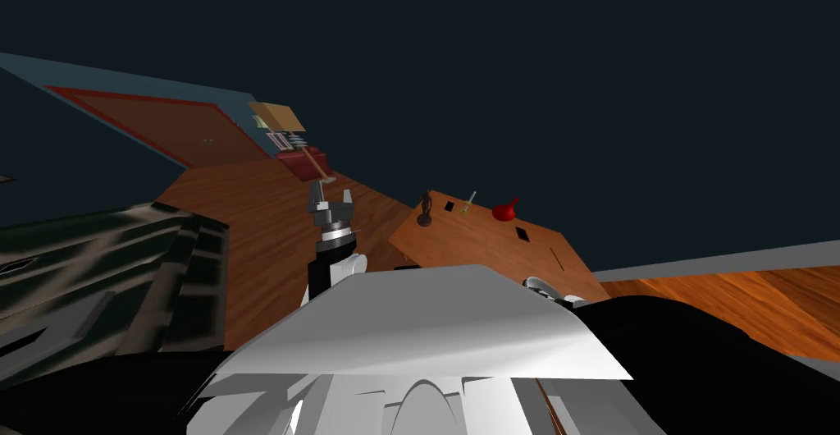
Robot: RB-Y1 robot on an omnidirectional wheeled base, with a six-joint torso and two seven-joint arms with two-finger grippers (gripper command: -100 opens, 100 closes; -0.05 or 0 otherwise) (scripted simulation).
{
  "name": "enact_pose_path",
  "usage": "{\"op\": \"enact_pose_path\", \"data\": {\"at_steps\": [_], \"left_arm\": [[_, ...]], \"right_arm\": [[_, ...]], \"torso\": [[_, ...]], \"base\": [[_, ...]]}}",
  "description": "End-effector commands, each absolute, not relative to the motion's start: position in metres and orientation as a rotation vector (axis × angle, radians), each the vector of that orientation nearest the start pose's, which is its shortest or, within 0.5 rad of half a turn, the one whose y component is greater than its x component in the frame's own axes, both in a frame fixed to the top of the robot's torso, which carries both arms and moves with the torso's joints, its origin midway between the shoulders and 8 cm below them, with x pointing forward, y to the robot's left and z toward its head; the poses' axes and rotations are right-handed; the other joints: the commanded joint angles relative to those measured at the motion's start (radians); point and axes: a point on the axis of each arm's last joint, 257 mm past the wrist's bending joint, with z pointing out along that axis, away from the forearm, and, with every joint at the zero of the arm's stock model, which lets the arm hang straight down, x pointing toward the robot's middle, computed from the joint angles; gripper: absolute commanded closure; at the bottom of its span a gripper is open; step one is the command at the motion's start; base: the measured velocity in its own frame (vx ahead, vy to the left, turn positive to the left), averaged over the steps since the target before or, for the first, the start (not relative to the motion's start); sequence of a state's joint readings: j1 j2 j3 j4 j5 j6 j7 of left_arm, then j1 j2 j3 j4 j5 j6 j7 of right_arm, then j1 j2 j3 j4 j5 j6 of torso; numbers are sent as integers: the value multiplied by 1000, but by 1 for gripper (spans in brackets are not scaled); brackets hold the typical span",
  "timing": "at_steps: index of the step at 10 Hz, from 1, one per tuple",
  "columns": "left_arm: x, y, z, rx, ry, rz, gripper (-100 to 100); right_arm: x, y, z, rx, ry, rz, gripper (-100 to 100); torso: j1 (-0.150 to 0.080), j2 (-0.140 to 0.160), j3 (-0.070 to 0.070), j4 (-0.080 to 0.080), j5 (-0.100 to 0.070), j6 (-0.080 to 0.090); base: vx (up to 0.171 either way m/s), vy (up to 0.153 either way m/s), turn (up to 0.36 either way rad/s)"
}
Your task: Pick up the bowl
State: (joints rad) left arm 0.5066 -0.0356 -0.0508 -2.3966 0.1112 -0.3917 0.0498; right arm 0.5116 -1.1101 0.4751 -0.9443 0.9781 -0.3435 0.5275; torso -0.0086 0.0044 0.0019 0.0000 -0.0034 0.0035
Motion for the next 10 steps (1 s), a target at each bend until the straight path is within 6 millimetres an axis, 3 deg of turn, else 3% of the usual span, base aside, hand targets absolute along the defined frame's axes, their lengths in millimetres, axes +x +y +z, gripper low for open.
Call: {"op": "enact_pose_path", "data": {"at_steps": [1,2,3,5,6,8,10], "left_arm": [[337,277,53,-770,500,-1474,0],[337,278,53,-770,500,-1473,0],[337,278,53,-770,500,-1474,0],[337,277,53,-770,500,-1474,0],[337,277,53,-770,500,-1474,0],[337,277,53,-770,500,-1474,0],[337,277,53,-770,500,-1474,0]], "right_arm": [[11,-633,-500,-1315,2729,-358,-100],[6,-629,-501,-1318,2728,-359,-100],[17,-616,-503,-1323,2697,-333,-100],[27,-603,-505,-1328,2667,-308,-100],[10,-604,-503,-1391,2667,-336,-100],[21,-578,-505,-1393,2620,-298,-100],[23,-575,-505,-1393,2614,-293,-100]], "torso": [[0,0,0,0,0,0],[-2,-5,-2,-1,0,2],[-5,-8,-4,-2,-1,1],[-2,-3,-2,-1,-1,-1],[-1,0,0,0,-1,-1],[0,2,1,0,-2,-1],[1,1,1,1,-2,-2]], "base": [[120,-40,-311],[167,-86,-280],[102,-54,-38],[12,-5,20],[57,-30,-247],[-11,6,-17],[0,0,-1]]}}
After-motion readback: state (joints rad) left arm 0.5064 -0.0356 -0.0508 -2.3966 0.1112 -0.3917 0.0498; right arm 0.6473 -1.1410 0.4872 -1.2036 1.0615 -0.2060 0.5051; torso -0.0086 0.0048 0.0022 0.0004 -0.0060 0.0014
